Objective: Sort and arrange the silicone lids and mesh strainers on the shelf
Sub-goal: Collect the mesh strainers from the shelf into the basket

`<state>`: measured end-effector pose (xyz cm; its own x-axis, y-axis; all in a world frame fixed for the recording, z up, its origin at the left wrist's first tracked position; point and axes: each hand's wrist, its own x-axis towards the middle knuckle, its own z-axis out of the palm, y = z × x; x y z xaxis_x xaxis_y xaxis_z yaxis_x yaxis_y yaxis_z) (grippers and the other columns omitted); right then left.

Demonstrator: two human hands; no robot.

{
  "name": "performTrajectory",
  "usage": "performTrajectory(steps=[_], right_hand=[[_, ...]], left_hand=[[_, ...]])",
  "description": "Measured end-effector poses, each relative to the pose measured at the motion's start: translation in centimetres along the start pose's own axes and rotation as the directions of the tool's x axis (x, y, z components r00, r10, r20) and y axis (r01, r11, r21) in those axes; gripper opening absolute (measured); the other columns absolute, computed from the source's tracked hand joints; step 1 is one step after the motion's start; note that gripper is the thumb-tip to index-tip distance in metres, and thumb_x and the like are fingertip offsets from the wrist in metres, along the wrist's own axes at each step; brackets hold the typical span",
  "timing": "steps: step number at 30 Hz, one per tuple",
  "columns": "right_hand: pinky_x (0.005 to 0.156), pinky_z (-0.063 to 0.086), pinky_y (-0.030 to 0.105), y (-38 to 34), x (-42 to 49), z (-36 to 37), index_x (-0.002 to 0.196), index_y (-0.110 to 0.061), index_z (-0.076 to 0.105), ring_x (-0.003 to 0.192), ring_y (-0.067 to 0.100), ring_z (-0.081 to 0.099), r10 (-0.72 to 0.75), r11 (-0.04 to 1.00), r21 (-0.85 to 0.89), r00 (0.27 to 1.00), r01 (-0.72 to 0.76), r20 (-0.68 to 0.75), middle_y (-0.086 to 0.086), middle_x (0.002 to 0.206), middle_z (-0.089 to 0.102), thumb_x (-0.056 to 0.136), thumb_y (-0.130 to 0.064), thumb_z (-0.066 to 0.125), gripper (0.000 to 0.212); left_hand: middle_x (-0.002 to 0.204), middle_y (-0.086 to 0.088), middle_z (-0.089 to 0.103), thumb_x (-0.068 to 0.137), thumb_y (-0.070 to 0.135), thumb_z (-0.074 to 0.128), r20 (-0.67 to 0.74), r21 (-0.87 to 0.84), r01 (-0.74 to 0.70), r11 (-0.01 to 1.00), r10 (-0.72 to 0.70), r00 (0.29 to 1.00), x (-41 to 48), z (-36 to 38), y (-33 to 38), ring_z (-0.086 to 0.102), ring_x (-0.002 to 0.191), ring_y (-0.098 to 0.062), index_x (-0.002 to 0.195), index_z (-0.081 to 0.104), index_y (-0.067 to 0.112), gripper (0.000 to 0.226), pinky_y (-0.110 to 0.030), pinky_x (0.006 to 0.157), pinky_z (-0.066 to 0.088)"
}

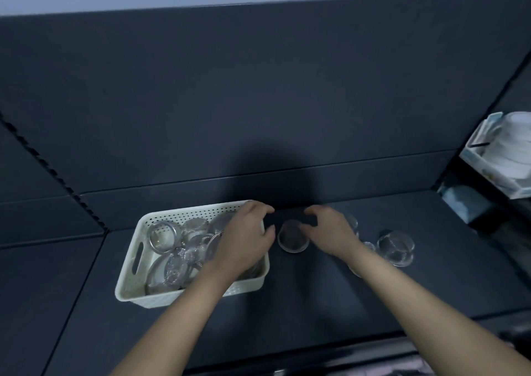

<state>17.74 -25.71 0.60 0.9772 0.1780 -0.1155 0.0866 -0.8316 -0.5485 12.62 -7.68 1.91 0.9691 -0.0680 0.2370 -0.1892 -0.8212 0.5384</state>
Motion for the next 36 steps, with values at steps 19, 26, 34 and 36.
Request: performTrajectory(steps=[19, 26, 34, 36], right_hand=[[0.099, 0.042, 0.035, 9.7, 3.1, -1.7, 0.139, -0.02, 0.038, 0.116, 0.033, 0.051, 0.025, 0.996, -0.092, 0.995, -0.016, 0.092, 0.014, 0.132, 0.042, 0.084, -0.017, 0.063, 0.061], [0.089, 0.029, 0.012, 12.0, 1.1, -7.0, 0.14, -0.023, 0.043, 0.115, 0.02, 0.048, 0.031, 0.993, 0.114, 0.981, -0.009, -0.19, 0.005, 0.121, 0.043, 0.082, -0.019, 0.065, 0.062], [0.097, 0.036, 0.021, 15.6, -2.0, -7.9, 0.14, -0.018, 0.041, 0.118, 0.023, 0.049, 0.116, 0.991, 0.087, 0.982, -0.103, -0.151, 0.009, 0.125, 0.044, 0.08, -0.022, 0.067, 0.065], [0.098, 0.039, 0.025, 16.2, -2.7, -7.4, 0.141, -0.018, 0.04, 0.117, 0.024, 0.05, 0.133, 0.989, 0.088, 0.981, -0.121, -0.138, 0.009, 0.127, 0.043, 0.082, -0.023, 0.066, 0.065]], left_hand=[[0.129, -0.012, 0.043, 0.088, 0.016, 0.052, 0.399, 0.433, 0.024, 0.901, -0.215, 0.892, 5.9, 11.1, 1.8, 0.043, 0.121, -0.035, 0.13, 0.041, 0.011, 0.043, -0.044, 0.098, 0.039], [0.12, -0.008, 0.05, 0.079, 0.033, 0.066, 0.287, 0.171, 0.146, 0.974, -0.191, 0.938, 6.1, 10.8, 4.3, 0.053, 0.109, -0.029, 0.126, 0.046, 0.014, 0.055, -0.033, 0.088, 0.045], [0.112, 0.001, 0.058, 0.069, 0.04, 0.072, 0.388, -0.096, -0.056, 0.994, 0.089, 0.917, 5.1, 13.3, 10.7, 0.053, 0.102, -0.017, 0.12, 0.047, 0.021, 0.059, -0.033, 0.089, 0.045], [0.121, -0.001, 0.055, 0.071, 0.04, 0.071, 0.428, -0.064, -0.098, 0.993, 0.116, 0.896, 4.8, 14.5, 10.6, 0.05, 0.111, -0.021, 0.129, 0.046, 0.022, 0.066, -0.033, 0.096, 0.042]])
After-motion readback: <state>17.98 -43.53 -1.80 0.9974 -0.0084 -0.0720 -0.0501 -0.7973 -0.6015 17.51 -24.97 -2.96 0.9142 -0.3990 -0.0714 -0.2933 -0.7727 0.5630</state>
